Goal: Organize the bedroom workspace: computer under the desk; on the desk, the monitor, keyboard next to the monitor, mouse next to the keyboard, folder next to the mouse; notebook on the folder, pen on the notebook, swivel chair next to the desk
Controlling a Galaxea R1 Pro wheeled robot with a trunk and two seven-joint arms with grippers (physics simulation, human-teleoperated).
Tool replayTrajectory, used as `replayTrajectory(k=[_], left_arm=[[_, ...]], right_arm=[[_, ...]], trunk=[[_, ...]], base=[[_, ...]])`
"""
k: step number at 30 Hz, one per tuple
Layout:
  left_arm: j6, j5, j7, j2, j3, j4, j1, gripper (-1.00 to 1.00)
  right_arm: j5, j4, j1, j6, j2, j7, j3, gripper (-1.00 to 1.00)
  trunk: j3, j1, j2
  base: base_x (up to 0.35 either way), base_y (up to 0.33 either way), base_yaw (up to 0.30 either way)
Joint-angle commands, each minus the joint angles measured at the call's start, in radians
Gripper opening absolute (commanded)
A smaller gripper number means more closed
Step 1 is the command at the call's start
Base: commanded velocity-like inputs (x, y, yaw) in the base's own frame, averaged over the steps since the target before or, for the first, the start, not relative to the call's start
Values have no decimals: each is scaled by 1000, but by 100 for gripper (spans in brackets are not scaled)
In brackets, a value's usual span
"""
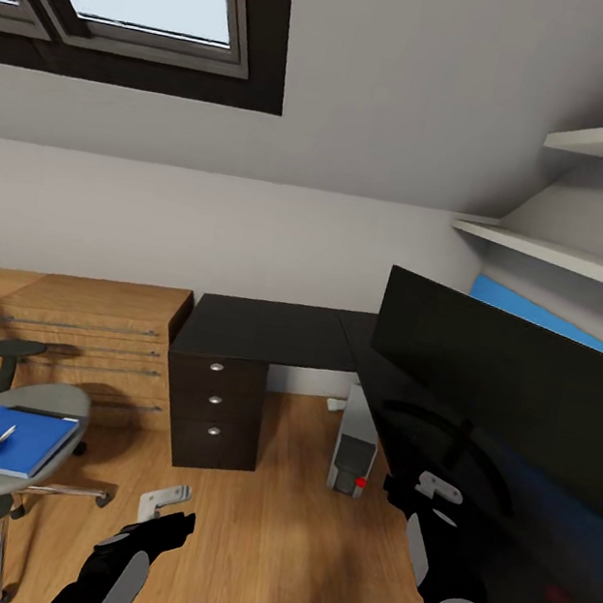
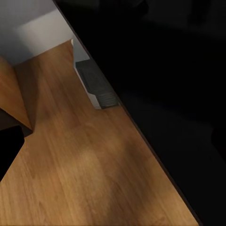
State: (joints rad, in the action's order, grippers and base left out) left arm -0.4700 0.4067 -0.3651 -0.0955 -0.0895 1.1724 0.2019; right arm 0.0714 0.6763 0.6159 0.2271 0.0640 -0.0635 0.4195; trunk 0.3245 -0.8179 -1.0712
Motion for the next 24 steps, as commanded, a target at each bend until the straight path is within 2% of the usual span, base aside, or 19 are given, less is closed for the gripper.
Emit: replayTrajectory(k=[1,18,24], left_arm=[[-2,11,-10,0,-2,3,1,100],[-2,9,-9,0,-3,7,1,100],[-1,8,-6,0,-2,6,1,100]], right_arm=[[7,2,1,6,1,1,4,100],[6,0,1,6,3,1,2,100],[5,0,1,5,3,2,2,100]], trunk=[[1,0,-1],[1,0,-1],[1,0,-1]], base=[[0,0,-4],[1,0,0],[274,0,0]])
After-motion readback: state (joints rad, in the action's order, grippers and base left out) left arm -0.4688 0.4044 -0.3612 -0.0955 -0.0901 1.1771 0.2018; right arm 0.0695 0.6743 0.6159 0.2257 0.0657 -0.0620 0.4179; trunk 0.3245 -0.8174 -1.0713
